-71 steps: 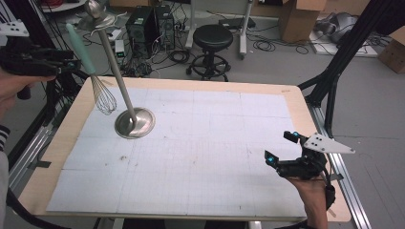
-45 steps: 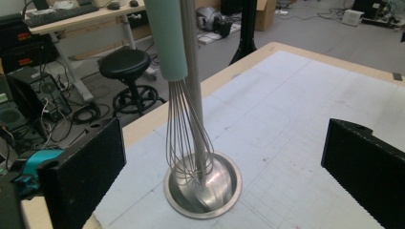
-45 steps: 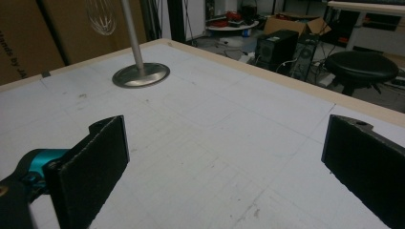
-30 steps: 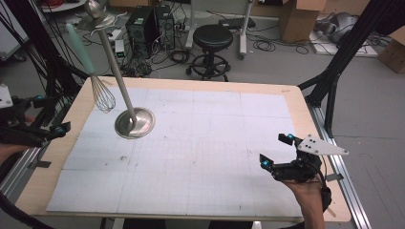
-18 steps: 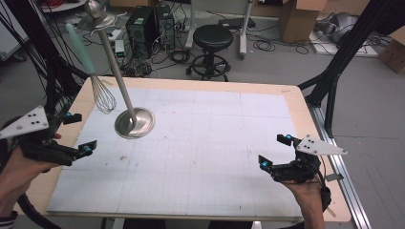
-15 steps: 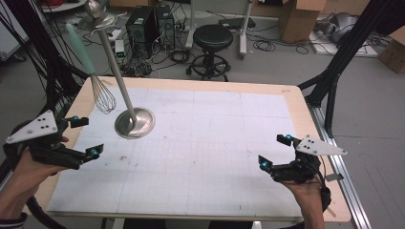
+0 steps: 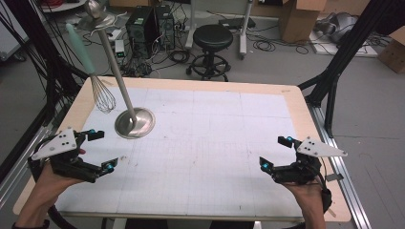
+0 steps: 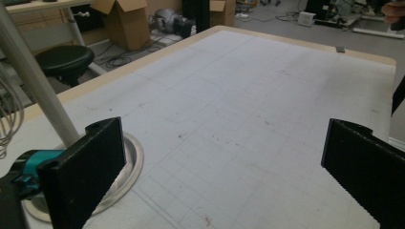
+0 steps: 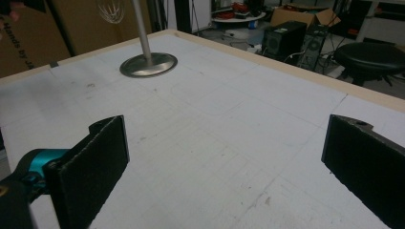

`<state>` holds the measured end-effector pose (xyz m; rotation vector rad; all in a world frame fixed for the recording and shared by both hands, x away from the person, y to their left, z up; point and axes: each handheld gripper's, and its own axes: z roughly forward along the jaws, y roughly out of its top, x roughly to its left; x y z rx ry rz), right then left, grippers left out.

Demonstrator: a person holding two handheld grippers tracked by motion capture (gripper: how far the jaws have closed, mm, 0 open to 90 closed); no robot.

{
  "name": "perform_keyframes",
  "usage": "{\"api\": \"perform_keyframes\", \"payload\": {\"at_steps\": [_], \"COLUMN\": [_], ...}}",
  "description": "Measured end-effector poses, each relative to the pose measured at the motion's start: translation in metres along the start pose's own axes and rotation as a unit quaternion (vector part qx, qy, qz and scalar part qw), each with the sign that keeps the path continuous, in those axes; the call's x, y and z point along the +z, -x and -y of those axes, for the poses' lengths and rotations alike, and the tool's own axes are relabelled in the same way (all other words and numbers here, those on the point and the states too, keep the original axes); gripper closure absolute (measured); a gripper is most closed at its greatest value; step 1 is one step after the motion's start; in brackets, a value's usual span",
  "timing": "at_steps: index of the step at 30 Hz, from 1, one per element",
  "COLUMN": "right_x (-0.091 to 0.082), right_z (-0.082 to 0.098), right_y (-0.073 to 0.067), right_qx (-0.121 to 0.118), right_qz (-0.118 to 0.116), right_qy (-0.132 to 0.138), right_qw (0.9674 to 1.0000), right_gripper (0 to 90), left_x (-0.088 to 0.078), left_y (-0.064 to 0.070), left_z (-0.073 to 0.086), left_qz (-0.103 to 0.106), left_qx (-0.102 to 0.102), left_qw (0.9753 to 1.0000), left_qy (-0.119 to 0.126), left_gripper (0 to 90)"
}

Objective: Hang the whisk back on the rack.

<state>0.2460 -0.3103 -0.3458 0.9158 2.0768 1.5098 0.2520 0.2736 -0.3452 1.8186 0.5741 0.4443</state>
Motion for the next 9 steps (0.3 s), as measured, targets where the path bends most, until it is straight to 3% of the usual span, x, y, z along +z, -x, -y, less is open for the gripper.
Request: {"api": "perform_keyframes", "payload": {"at_steps": [9], "right_x": [0.0037], "right_z": [0.0016], "right_y": [0.0004], "right_qx": [-0.001], "right_qz": [0.0], "right_qy": [-0.006], "right_qw": [1.0], "right_gripper": [0.8], "left_x": [0.0019], "left_y": [-0.0038], "left_z": [0.0055], "left_qz": [0.0], "left_qx": [-0.007], "left_qw": [1.0], "left_qy": [-0.003], "left_gripper": [1.7]}}
